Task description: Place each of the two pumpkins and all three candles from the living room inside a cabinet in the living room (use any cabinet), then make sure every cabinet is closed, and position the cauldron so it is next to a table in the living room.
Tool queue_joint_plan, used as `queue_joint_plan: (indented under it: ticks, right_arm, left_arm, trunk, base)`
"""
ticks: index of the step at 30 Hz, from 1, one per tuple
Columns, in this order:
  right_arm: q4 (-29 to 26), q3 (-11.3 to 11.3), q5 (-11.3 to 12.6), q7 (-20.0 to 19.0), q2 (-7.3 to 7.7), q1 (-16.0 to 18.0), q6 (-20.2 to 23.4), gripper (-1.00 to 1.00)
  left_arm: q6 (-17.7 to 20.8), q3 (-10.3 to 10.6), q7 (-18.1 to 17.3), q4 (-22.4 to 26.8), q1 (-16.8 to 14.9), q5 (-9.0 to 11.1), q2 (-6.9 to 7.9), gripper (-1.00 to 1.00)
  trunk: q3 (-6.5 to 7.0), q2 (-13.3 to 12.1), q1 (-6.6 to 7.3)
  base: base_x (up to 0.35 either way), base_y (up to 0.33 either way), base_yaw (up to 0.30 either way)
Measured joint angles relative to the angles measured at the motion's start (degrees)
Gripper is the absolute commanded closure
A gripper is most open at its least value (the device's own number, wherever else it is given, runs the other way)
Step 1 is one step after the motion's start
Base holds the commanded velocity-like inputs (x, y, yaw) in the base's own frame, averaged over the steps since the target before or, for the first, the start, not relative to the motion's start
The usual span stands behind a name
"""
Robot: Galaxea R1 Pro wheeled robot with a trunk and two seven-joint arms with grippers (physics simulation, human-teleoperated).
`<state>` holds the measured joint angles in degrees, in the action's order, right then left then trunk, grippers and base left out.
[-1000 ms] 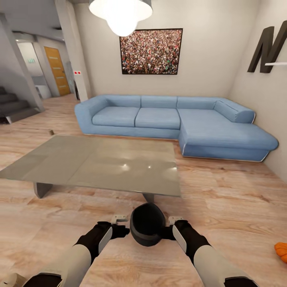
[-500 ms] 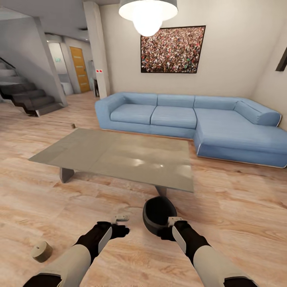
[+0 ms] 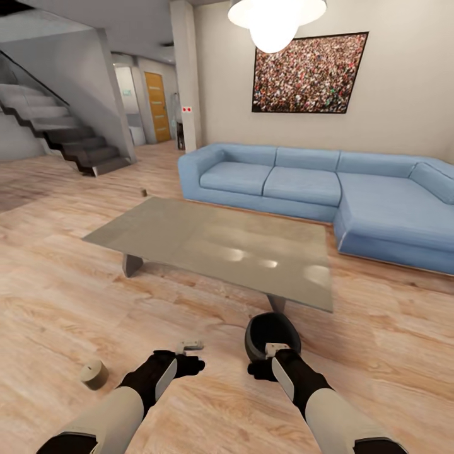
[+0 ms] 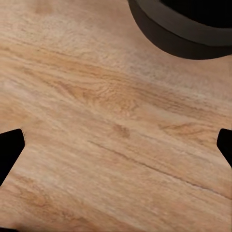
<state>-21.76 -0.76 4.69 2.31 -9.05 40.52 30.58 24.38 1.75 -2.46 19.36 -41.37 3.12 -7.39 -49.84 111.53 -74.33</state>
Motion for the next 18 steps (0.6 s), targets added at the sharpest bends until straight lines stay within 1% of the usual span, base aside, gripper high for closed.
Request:
queue_joint_plan:
  ticks: [2, 11, 14, 18]
  right_arm:
    - [0.00, -0.01, -0.02, 0.00, -0.03, 0.00, -0.01, -1.00]
    - [0.08, -0.09, -0.18, 0.00, -0.19, 0.00, -0.02, -1.00]
    - [0.08, -0.10, -0.21, 0.00, -0.19, 0.00, -0.02, -1.00]
    - [0.12, -0.11, -0.22, 0.00, -0.29, 0.00, -0.02, -1.00]
  left_arm:
    - [0.01, 0.00, 0.00, 0.00, 0.00, 0.00, 0.00, -1.00]
    - [0.01, 0.00, 0.00, -0.01, 0.00, 0.00, 0.08, -1.00]
    - [0.01, 0.00, -0.04, -0.05, 0.00, 0.00, 0.13, -1.00]
    - [0.07, -0.04, -0.07, -0.08, -0.01, 0.00, 0.16, -1.00]
  trunk:
    - [-0.08, 0.00, 0.00]
    - [1.20, -3.60, 1.97]
    - [1.67, -4.80, 2.61]
    - [2.33, -6.40, 3.48]
  base:
    - [0.000, 0.000, 0.262]
    - [-0.015, 0.000, 0.264]
    - [-0.183, 0.000, 0.271]
    - [-0.259, 0.000, 0.274]
